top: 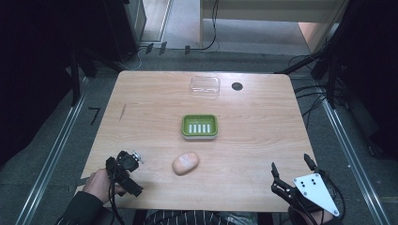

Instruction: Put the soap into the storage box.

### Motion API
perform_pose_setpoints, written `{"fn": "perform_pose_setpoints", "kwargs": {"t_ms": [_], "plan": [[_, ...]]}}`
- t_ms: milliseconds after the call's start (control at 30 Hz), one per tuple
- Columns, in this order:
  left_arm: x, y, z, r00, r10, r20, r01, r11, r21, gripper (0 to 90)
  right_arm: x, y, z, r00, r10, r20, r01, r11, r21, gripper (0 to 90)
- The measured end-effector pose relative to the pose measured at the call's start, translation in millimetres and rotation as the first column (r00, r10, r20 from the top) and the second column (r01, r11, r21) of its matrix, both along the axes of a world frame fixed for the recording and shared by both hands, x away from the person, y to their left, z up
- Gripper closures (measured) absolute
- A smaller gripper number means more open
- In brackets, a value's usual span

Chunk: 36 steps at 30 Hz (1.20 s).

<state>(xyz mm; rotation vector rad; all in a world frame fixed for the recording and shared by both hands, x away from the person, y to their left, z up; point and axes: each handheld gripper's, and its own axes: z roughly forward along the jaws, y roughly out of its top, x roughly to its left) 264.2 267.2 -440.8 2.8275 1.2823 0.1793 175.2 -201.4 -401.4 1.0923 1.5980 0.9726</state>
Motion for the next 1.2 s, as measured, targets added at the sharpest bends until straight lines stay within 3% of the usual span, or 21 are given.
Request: {"fn": "perform_pose_setpoints", "kwargs": {"t_ms": [233,533,1200], "plan": [[0.4,-10.5,2.4,0.9999,-0.009,0.012,0.01,0.9997,-0.022,0.0,1.0,-0.3,0.1,1.0,0.002,0.004,-0.002,1.0,-0.002,13.4],[0.2,-23.3,4.6,0.9996,-0.025,0.015,0.025,0.9995,-0.018,0.0,3.2,-0.7,-1.1,1.0,0.007,0.0,-0.007,1.0,0.009,13.4],[11.4,-61.1,6.8,0.9927,-0.117,0.028,0.118,0.9924,-0.033,0.0,1.5,0.8,0.0,1.0,0.01,0.0,-0.01,1.0,-0.005,13.5]]}}
